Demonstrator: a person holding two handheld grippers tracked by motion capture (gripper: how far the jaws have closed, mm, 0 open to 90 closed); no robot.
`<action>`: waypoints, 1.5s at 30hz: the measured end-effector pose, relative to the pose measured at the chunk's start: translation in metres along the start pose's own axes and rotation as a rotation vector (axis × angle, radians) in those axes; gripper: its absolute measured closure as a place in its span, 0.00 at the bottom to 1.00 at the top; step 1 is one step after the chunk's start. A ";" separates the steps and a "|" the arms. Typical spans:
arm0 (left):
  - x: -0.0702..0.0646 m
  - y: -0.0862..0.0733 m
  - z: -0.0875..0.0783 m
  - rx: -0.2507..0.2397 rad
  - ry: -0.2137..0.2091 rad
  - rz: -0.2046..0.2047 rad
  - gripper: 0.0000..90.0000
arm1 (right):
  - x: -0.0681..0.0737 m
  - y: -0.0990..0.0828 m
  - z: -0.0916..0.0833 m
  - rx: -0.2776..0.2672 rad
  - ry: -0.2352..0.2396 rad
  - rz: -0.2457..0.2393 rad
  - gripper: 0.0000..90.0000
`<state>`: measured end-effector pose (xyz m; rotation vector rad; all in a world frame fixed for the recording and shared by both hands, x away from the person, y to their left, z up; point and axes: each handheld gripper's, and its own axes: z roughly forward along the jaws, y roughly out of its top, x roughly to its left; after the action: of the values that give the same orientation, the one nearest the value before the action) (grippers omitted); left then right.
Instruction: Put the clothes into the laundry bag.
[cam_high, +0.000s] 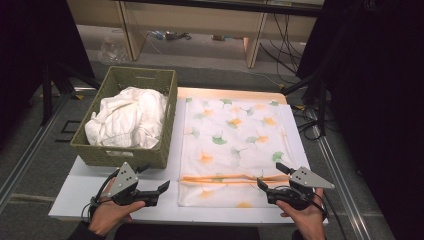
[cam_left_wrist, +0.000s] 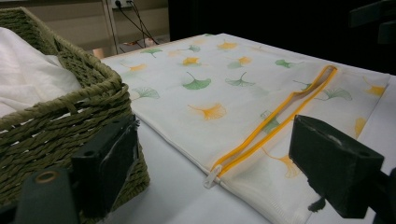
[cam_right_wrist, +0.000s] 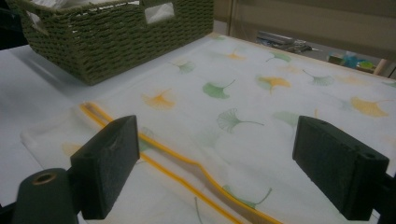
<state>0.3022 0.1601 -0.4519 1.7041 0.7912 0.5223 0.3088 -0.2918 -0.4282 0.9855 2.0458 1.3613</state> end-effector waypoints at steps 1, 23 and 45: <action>0.000 0.000 0.001 0.000 -0.004 0.008 0.17 | 0.000 0.000 0.000 0.009 0.003 0.004 0.17; -0.001 -0.006 0.005 0.140 0.000 0.019 0.19 | 0.000 -0.001 0.016 0.064 -0.002 -0.015 0.17; -0.013 -0.013 -0.011 0.246 0.014 0.057 0.19 | -0.008 0.007 0.107 0.421 0.093 -0.325 0.35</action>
<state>0.2832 0.1596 -0.4606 1.9561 0.8461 0.4924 0.3933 -0.2351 -0.4630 0.7121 2.4937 0.8420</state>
